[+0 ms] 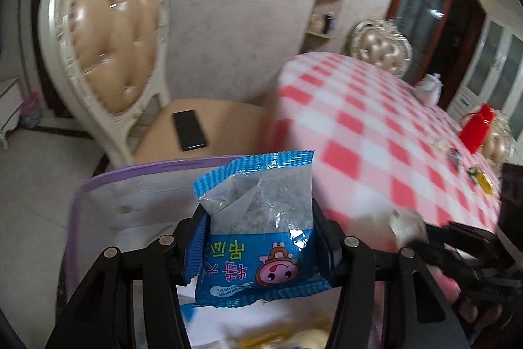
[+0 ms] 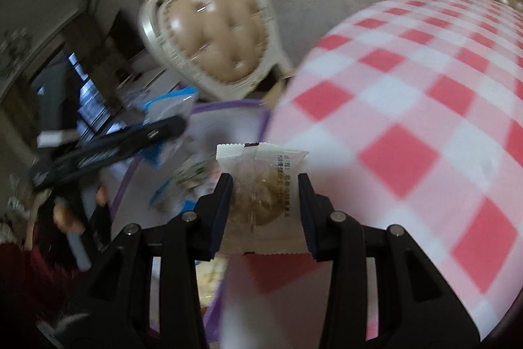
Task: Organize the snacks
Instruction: 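Carry both packs to the white box and open both tools to drop them, then move both tools back over the table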
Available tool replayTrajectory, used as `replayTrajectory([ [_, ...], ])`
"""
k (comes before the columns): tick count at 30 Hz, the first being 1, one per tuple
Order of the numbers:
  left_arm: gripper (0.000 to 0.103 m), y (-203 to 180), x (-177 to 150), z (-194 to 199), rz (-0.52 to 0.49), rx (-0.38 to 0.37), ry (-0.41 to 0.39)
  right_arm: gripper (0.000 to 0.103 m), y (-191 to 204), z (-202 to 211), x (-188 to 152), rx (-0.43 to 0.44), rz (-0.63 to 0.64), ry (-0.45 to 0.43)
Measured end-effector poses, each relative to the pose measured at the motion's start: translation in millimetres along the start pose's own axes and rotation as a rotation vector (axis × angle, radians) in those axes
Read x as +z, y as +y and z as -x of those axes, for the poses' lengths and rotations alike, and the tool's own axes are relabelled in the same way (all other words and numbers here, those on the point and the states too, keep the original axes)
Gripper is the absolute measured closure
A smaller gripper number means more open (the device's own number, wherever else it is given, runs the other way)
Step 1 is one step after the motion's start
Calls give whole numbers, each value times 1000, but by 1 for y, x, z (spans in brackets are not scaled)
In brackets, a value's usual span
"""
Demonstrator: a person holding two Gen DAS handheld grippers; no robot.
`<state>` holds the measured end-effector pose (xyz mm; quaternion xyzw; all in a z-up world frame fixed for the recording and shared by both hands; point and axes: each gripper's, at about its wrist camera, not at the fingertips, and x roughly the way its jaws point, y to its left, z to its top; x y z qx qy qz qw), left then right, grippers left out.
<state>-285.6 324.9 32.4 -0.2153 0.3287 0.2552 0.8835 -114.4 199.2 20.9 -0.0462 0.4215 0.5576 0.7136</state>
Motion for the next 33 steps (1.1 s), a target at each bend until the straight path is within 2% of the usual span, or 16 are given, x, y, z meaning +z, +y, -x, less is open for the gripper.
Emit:
replayTrajectory([
  [3, 44, 14, 1, -5, 14, 88, 20, 58, 28, -12, -5, 80, 95, 59],
  [4, 43, 16, 3, -5, 19, 139, 20, 58, 36, -15, -7, 98, 121, 75],
  [5, 41, 17, 4, -3, 32, 186, 6, 53, 44, -18, -8, 114, 150, 90],
  [6, 36, 18, 5, 0, 42, 207, -7, 49, 49, -18, -9, 113, 173, 93],
  [7, 27, 17, 6, 4, 55, 228, -33, 38, 51, -16, -9, 95, 186, 80],
  [9, 19, 9, 9, 12, 56, 204, -79, 34, 45, -9, -6, 66, 172, 47],
  [12, 19, -18, 14, 12, 1, 150, -94, 34, 18, 12, 2, 19, 84, -20],
  [16, 19, -77, 20, 1, -108, 28, -72, 34, -30, 51, 6, -60, -36, -115],
  [21, 19, -162, 27, -3, -220, -165, -74, 34, -104, 115, -7, -264, -201, -229],
  [26, 16, -267, 31, -34, -345, -351, -8, 34, -190, 189, -36, -607, -457, -306],
  [28, 16, -306, 29, -53, -377, -407, 44, 34, -216, 214, -46, -773, -525, -323],
  [31, 16, -360, 32, -88, -392, -469, 116, 34, -246, 248, -63, -877, -611, -362],
  [33, 16, -387, 35, -109, -379, -472, 128, 34, -262, 264, -72, -939, -655, -372],
])
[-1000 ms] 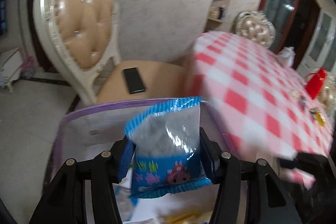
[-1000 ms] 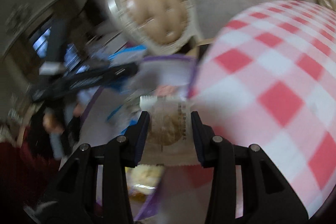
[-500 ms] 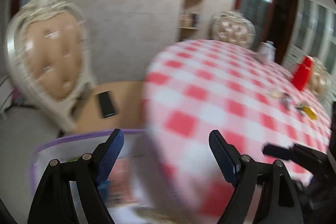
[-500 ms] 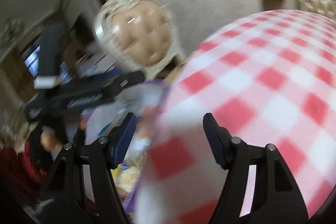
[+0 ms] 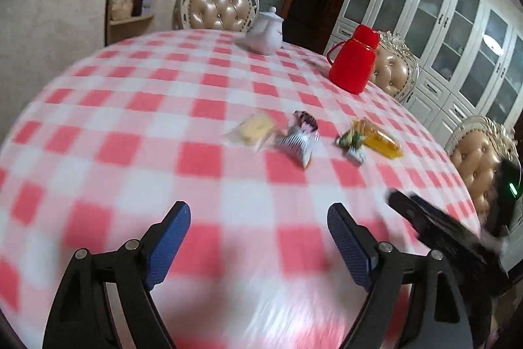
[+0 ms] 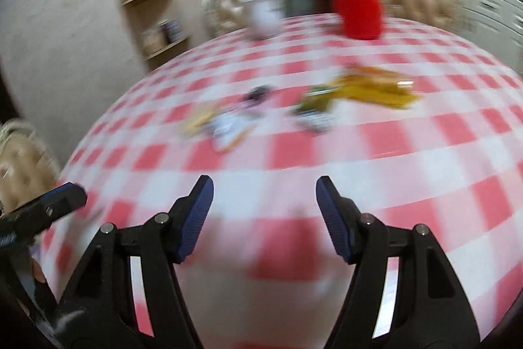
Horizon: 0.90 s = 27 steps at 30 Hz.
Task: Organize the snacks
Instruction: 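Move both tools back over the table, then grasp the crumpled white printed pack with the left tool while the right tool grasps the blue-white candy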
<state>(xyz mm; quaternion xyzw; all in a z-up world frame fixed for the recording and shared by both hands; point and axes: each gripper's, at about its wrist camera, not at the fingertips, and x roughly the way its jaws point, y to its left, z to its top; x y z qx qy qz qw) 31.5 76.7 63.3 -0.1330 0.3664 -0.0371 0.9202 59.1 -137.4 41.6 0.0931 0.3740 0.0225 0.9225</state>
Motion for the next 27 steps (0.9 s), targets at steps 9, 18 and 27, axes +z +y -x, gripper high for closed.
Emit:
replayTrajectory([
  [9, 16, -61, 41, -109, -134, 49, 38, 34, -61, -1, 5, -48, -230, -8],
  [18, 47, -88, 50, -172, -391, -11, 182, 34, -55, -7, 1, -53, -186, 0],
  [27, 54, -72, 26, -129, -342, -78, 177, 34, -49, -41, 14, 35, -137, 96],
])
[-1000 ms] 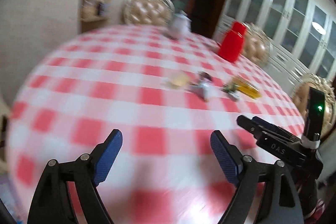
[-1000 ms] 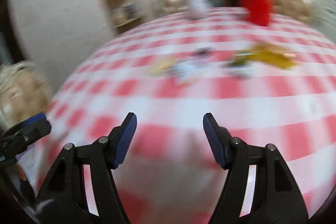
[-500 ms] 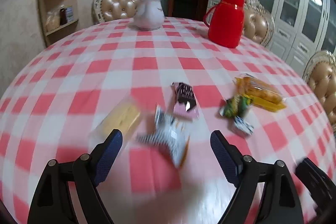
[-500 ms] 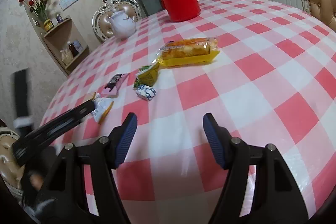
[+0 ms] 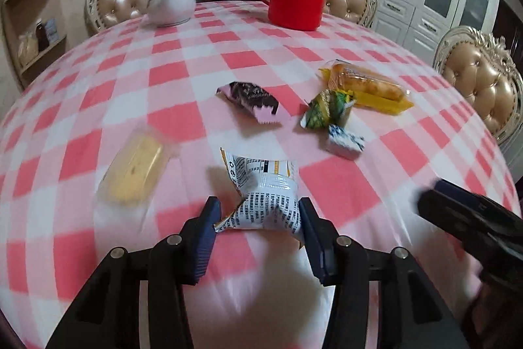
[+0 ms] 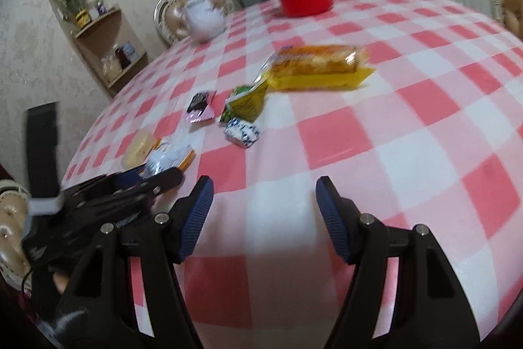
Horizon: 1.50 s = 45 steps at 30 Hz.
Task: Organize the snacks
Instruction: 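Grasp the crumpled white printed pack with the left tool while the right tool grasps the blue-white candy, then carry both snacks over the white box and open both tools to drop them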
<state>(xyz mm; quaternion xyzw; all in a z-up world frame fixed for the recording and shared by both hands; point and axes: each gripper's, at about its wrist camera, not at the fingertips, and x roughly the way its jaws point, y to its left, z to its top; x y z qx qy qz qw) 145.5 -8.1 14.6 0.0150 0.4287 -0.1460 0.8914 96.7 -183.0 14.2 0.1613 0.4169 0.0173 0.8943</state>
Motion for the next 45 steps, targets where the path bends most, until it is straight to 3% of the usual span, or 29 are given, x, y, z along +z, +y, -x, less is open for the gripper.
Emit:
replayTrajectory([
  [6, 54, 11, -28, 36, 67, -19, -30, 44, 36, -38, 29, -52, 239, 36],
  [10, 54, 28, -33, 38, 139, -54, -23, 53, 44, -65, 37, -59, 295, 117],
  [14, 54, 33, -31, 29, 181, -100, 3, 79, 48, -67, 36, -96, 358, 117],
  [17, 53, 28, -30, 28, 160, -94, -2, 79, 53, -51, 26, -97, 408, 91],
  [20, 53, 28, -30, 30, 157, -93, -14, 80, 53, -36, 26, -38, 363, 72],
  [26, 53, 32, -29, 30, 172, -97, -13, 80, 60, -15, 4, -22, 324, 78],
  [36, 53, 25, -35, 41, 142, -44, -46, 80, 73, 39, -29, 82, 199, -6],
  [45, 53, 28, -58, 55, 165, 13, -59, 80, 92, 49, -50, 104, 220, -7],
])
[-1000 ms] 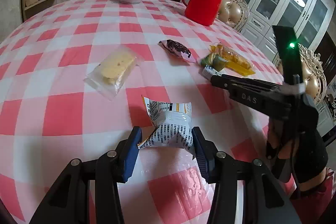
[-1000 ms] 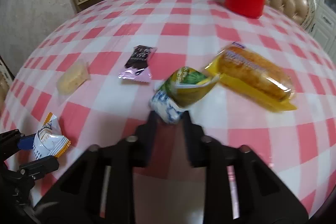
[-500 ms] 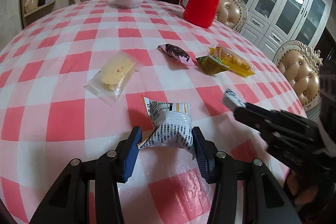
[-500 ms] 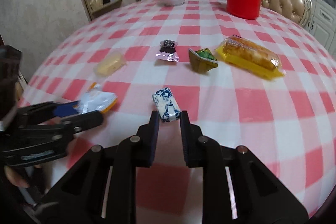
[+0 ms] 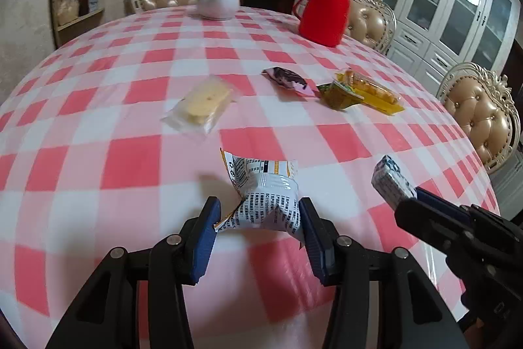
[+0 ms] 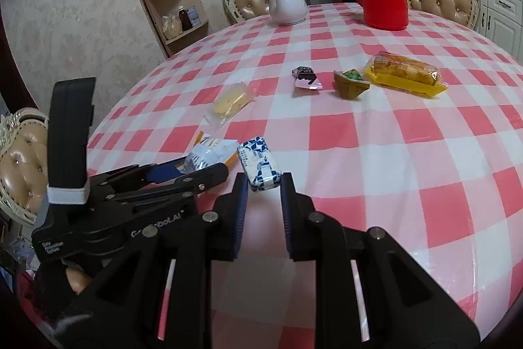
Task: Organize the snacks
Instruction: 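Carry both snacks over the white box and open both tools to drop them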
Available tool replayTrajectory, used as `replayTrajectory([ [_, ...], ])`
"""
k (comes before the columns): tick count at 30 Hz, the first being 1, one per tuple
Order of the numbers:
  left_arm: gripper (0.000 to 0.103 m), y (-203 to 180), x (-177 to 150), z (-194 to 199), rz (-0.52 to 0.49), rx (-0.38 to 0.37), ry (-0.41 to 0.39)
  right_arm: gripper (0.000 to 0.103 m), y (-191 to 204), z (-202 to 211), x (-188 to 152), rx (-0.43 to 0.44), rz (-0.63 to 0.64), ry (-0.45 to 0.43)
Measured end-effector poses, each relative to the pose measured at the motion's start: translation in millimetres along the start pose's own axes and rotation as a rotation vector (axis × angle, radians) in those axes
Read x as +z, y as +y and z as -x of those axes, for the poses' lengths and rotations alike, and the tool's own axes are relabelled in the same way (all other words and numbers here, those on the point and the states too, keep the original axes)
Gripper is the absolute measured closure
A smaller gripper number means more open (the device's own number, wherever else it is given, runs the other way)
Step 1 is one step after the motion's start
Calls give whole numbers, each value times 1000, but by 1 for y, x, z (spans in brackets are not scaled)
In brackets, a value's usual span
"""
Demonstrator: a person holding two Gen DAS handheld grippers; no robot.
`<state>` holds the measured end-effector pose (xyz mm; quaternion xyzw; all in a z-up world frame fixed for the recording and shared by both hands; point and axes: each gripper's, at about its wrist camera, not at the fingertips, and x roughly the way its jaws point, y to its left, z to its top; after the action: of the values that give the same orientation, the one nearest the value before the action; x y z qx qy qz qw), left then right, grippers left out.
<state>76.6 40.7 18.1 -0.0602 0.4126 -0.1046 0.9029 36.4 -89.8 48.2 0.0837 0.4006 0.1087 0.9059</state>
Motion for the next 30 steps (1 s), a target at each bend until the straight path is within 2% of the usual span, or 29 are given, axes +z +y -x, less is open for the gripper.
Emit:
replayTrajectory([
  [11, 53, 15, -26, 33, 57, 95, -75, 80, 9, 0, -4, 17, 31, 7],
  [17, 54, 30, -43, 52, 143, 99, -103, 80, 27, 1, -8, 64, 60, 8],
  [24, 54, 46, -65, 91, 241, 132, -175, 80, 47, -5, -16, 173, 75, 42],
  [30, 53, 67, -98, 129, 278, 172, -201, 79, 82, -1, -28, 323, 134, 70],
])
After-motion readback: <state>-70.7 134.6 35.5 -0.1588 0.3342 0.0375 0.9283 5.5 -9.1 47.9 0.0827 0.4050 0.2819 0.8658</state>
